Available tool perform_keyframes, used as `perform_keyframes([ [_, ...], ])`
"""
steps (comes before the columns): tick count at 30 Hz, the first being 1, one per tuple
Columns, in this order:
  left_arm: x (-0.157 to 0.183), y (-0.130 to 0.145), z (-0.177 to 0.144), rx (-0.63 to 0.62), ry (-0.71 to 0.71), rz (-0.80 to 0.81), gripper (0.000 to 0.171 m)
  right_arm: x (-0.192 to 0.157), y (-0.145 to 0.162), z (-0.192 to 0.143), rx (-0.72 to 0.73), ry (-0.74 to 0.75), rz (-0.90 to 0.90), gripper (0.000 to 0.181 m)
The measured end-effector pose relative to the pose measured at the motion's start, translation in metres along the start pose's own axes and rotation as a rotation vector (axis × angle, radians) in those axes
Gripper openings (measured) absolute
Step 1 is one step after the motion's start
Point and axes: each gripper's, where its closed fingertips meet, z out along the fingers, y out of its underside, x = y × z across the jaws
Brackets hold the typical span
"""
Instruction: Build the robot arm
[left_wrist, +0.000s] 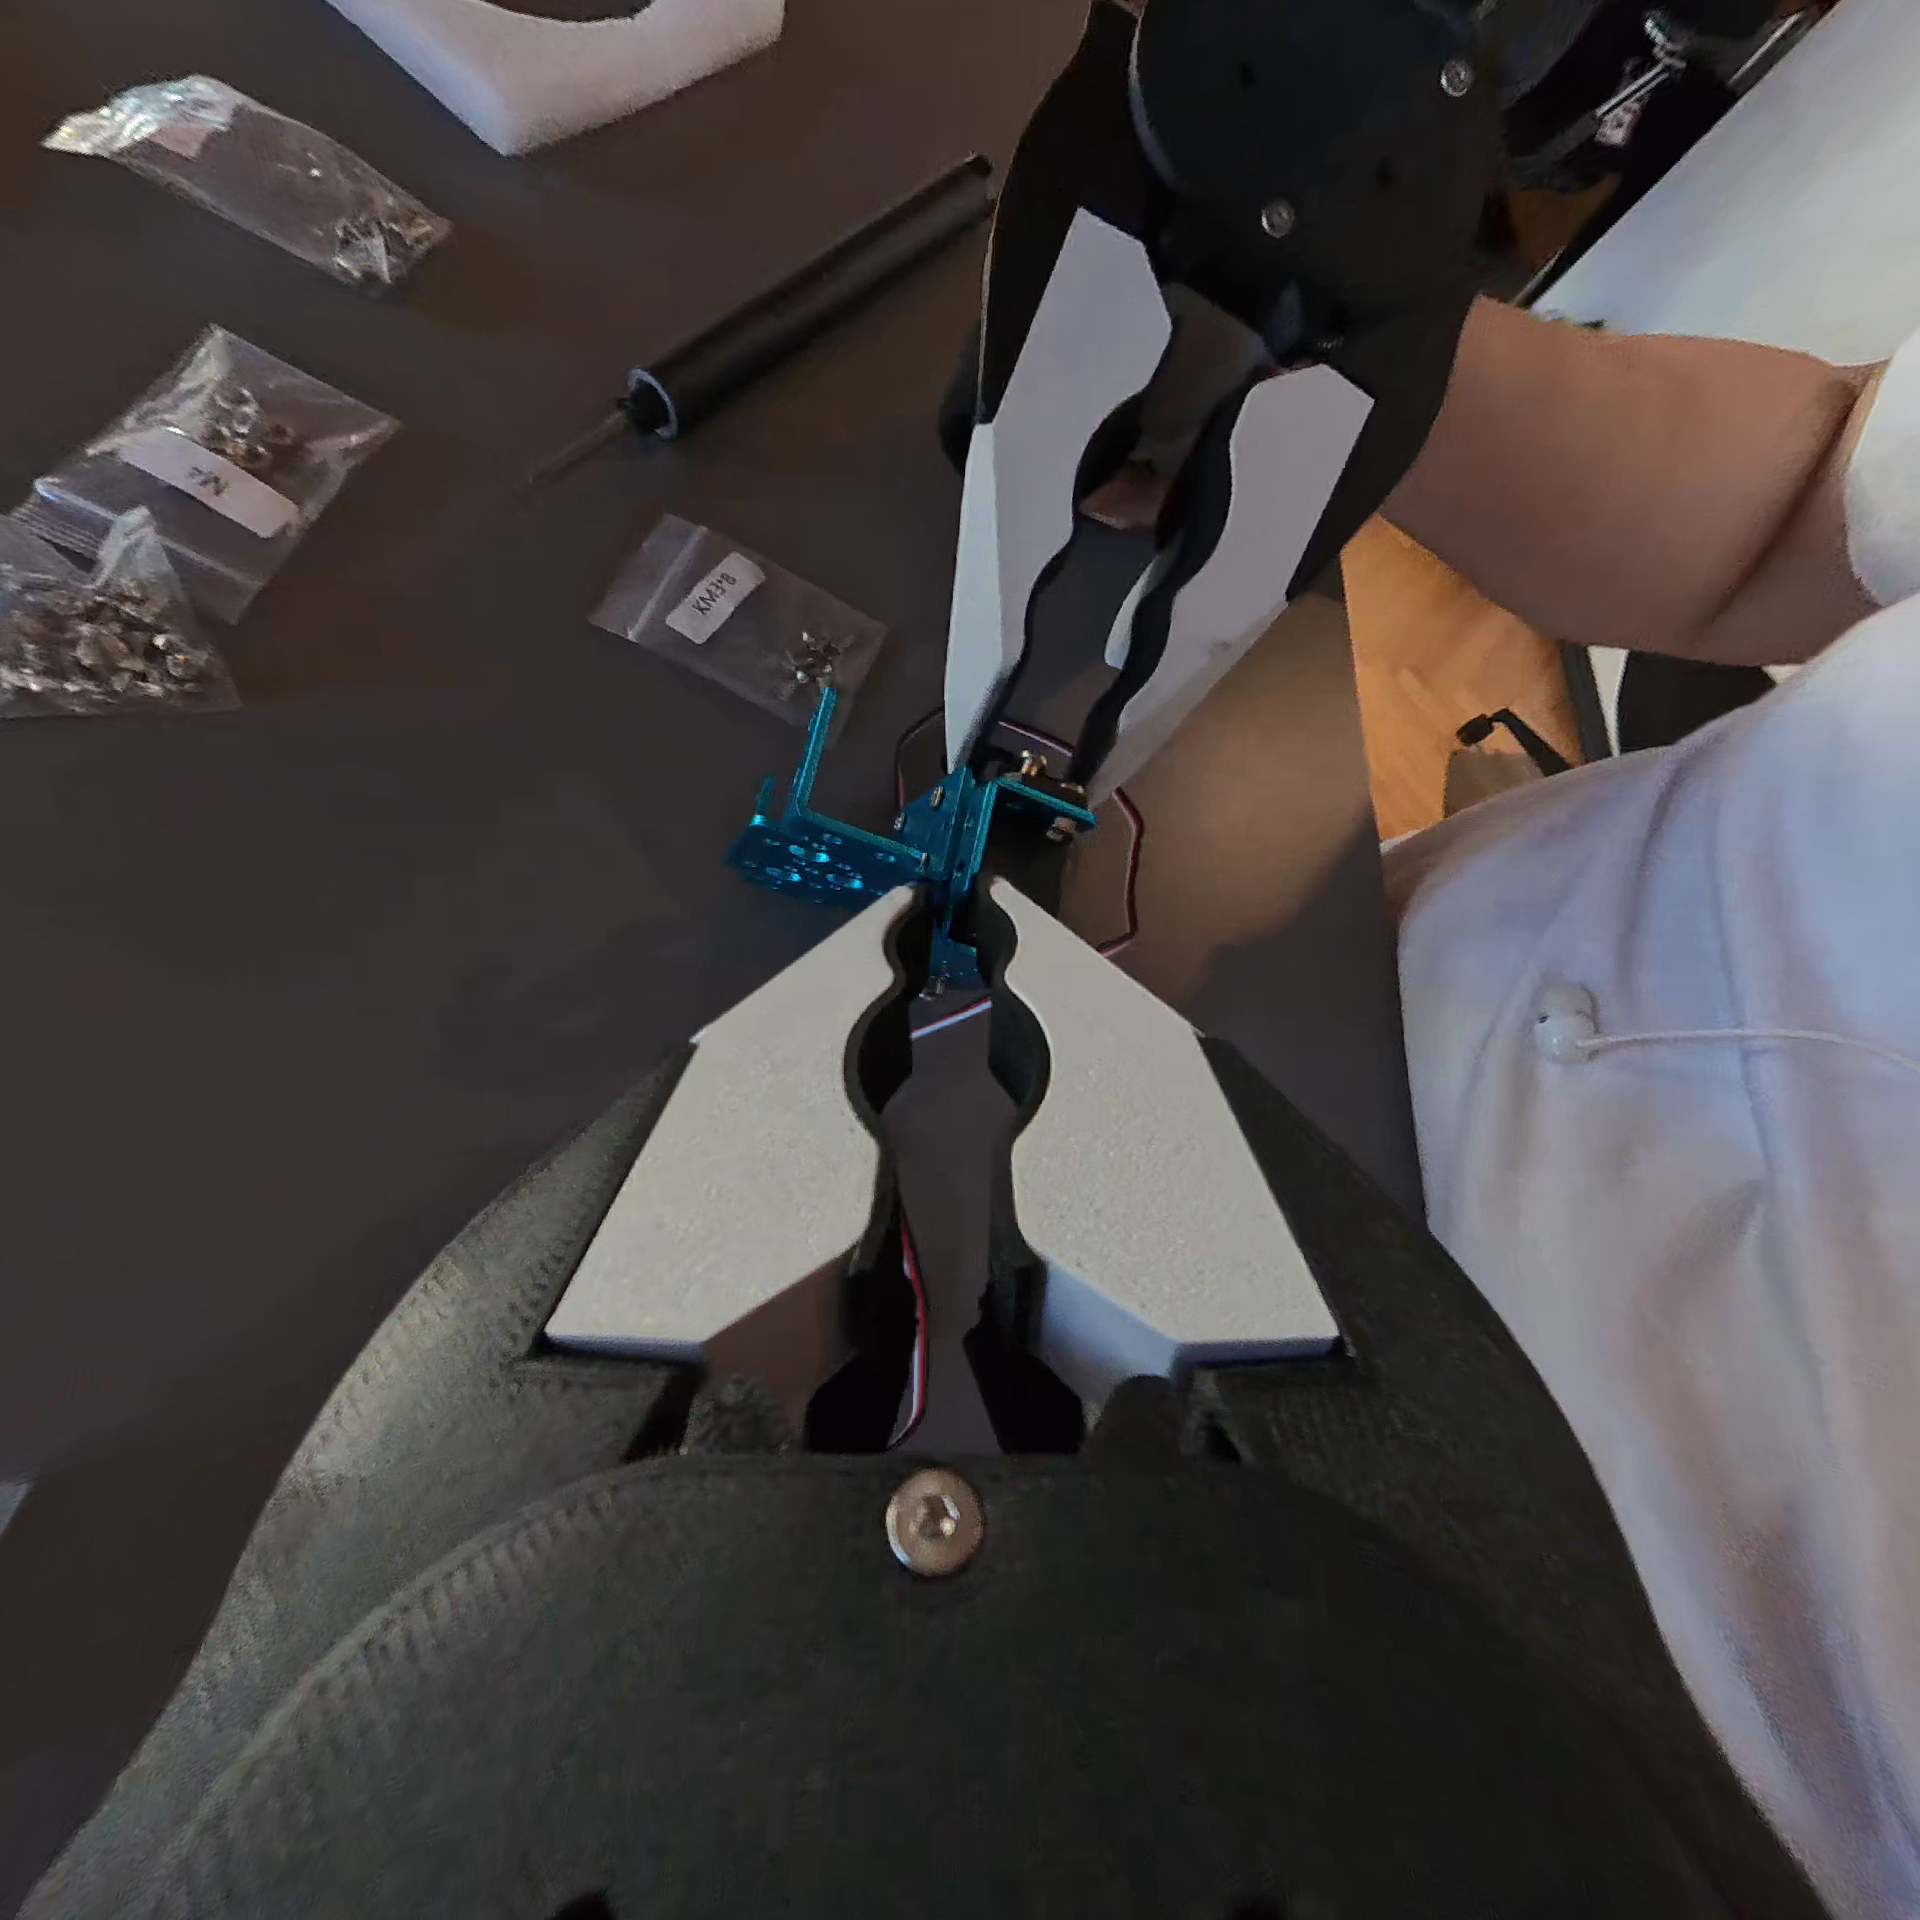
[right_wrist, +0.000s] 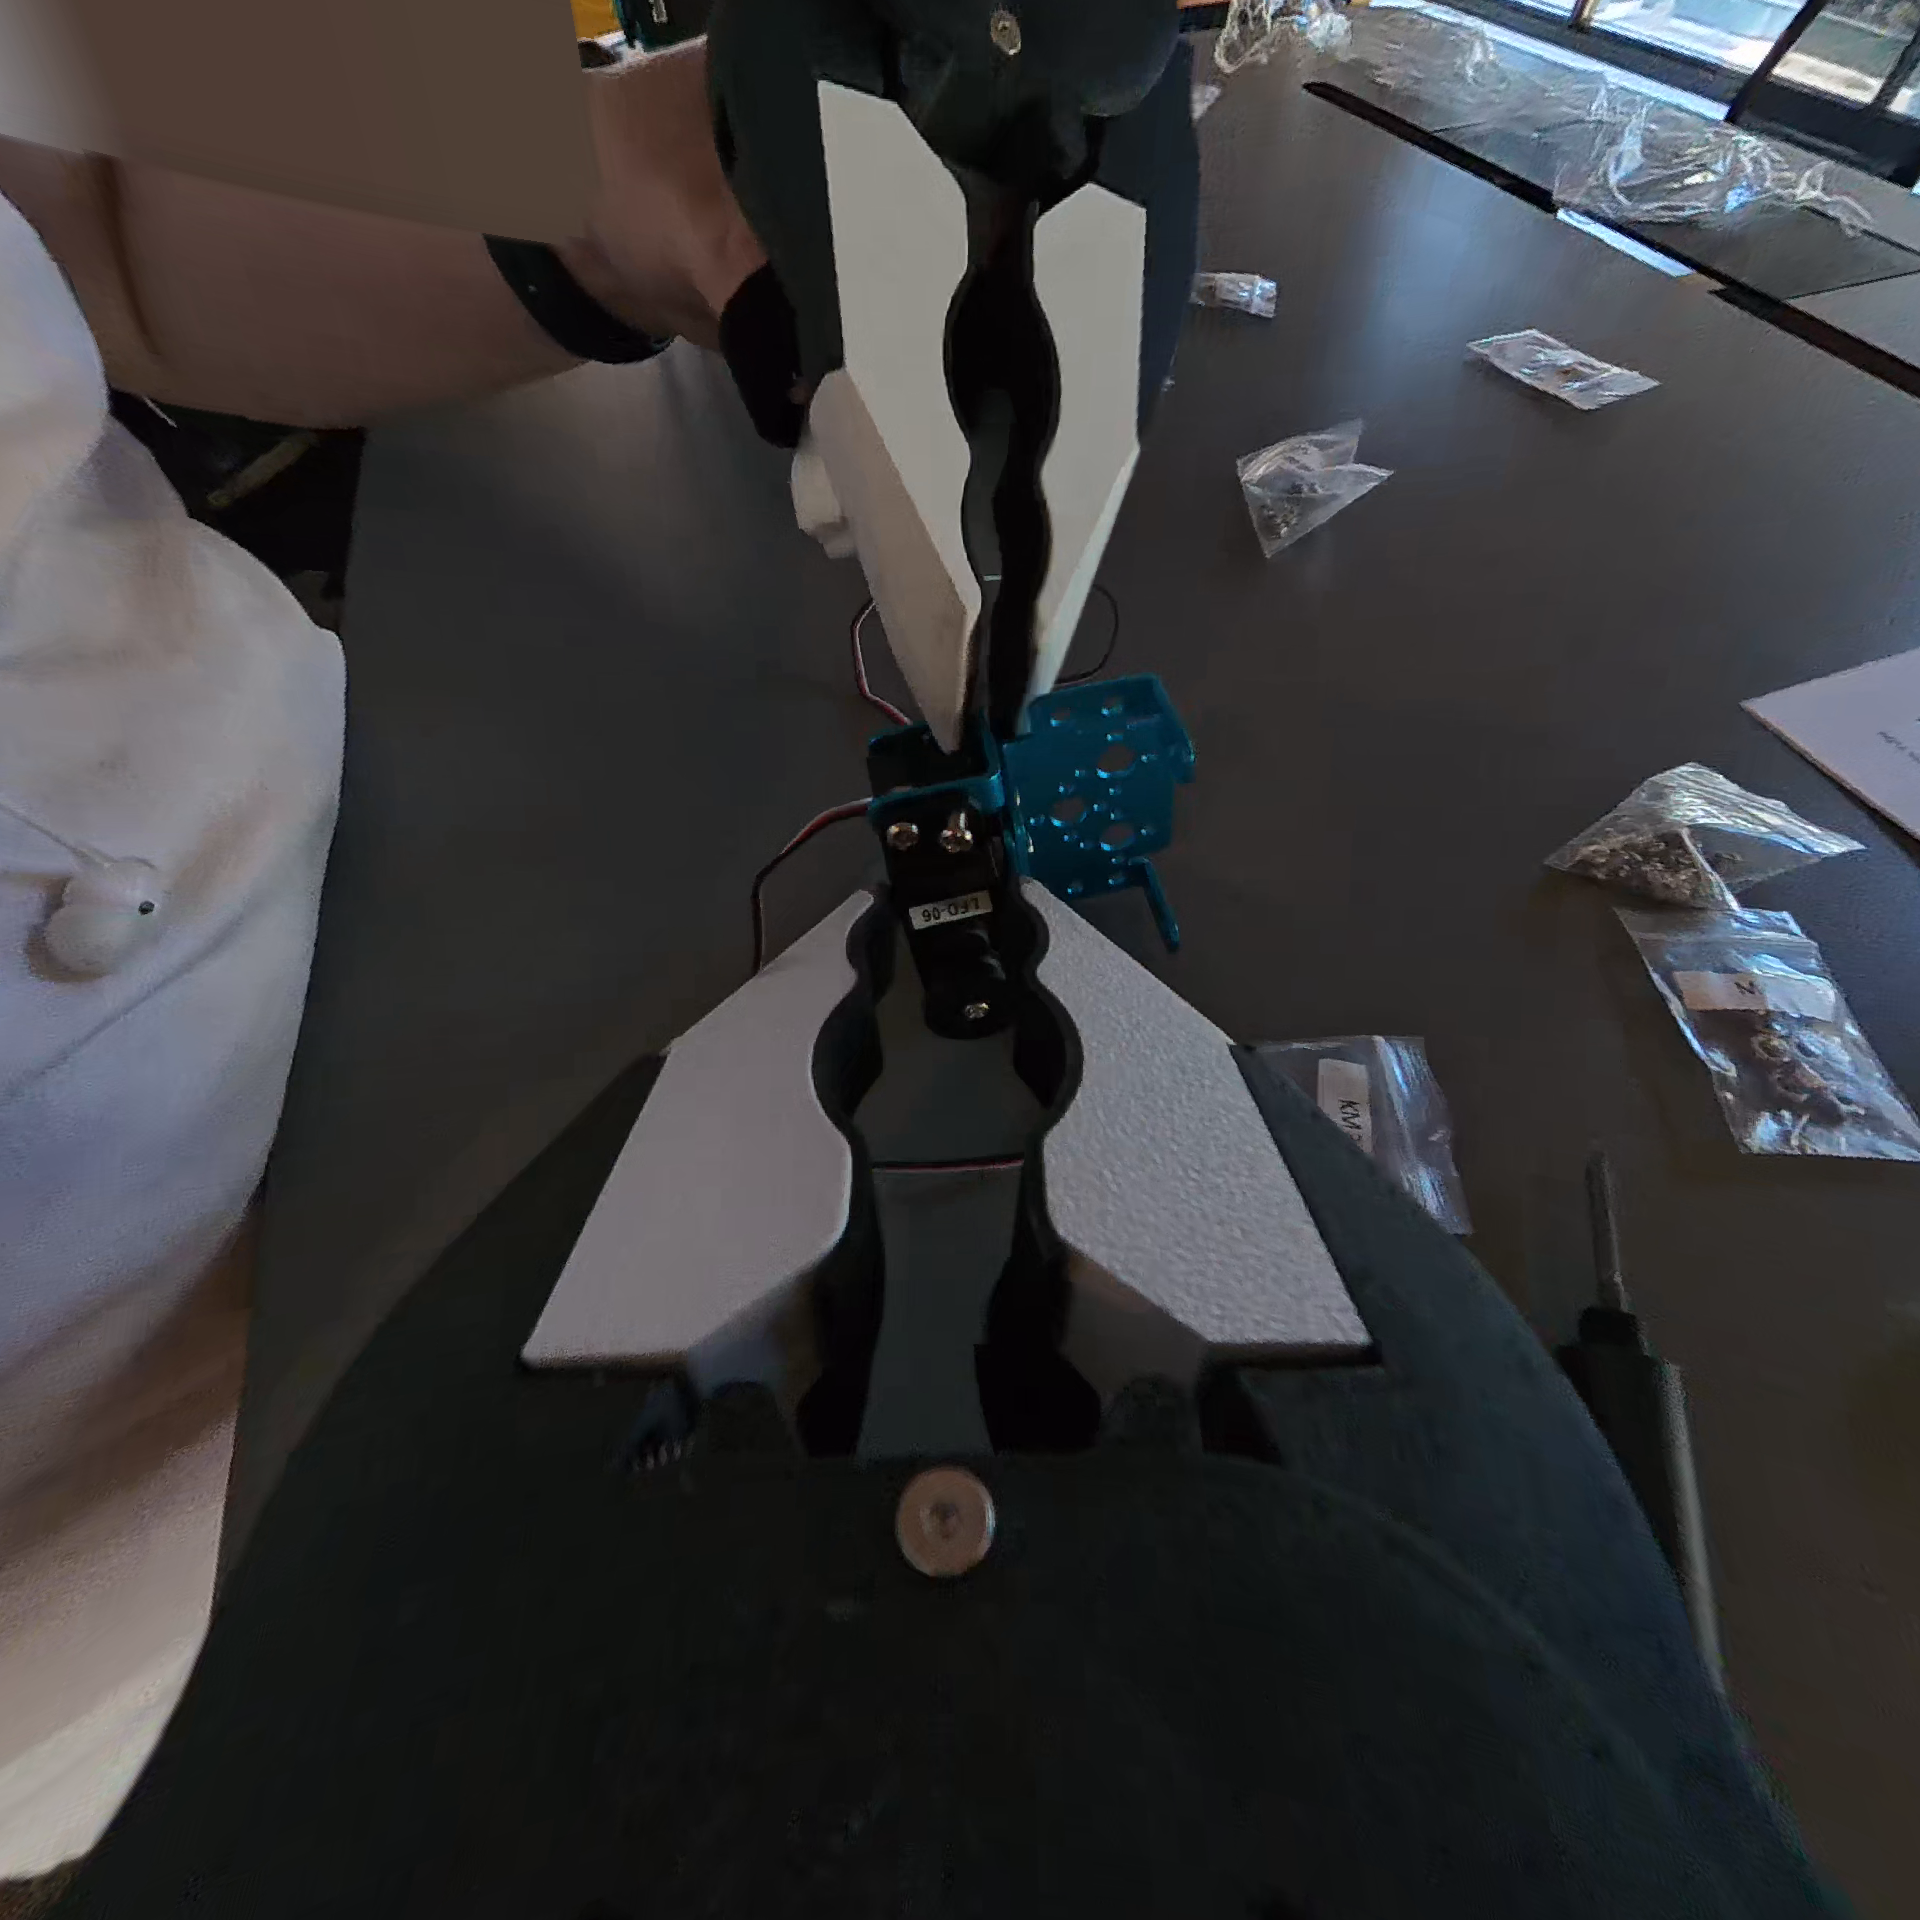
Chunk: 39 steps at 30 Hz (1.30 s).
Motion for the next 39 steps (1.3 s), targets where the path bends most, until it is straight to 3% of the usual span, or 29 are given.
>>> perform_keyframes([
  [7,0.004,-0.001,0.002,0.055,-0.015,-0.048,0.004,0.001,-0.004,-0.009,0.052,-0.08,0.057,0.02],
  [10,0.003,-0.001,0.002,0.056,-0.065,-0.06,0.004,0.006,-0.001,-0.01,0.033,-0.043,0.062,0.02],
  [13,0.001,-0.001,0.002,0.049,-0.125,-0.065,0.004,0.012,0.003,-0.014,0.009,0.021,0.108,0.017],
  [16,0.001,-0.003,0.003,0.055,-0.163,-0.09,0.004,0.015,-0.004,-0.025,0.035,0.124,0.22,0.035],
  [20,0.001,-0.004,0.004,0.051,-0.199,-0.103,0.003,0.017,-0.023,-0.039,0.079,0.432,0.31,0.034],
  [23,0.002,-0.004,0.005,0.039,-0.221,-0.104,0.003,0.009,-0.032,-0.03,0.074,0.543,0.32,0.034],
  [26,0.002,-0.004,0.005,0.031,-0.246,-0.092,0.003,0.015,-0.022,-0.024,-0.019,0.67,0.3,0.029],
  [33,0.007,-0.005,0.008,0.026,-0.271,-0.069,0.002,0.015,-0.008,-0.015,-0.078,0.703,0.37,0.015],
  [39,0.008,-0.006,0.009,0.019,-0.274,-0.055,0.002,0.015,-0.009,-0.017,-0.119,0.711,0.275,0.015],
])
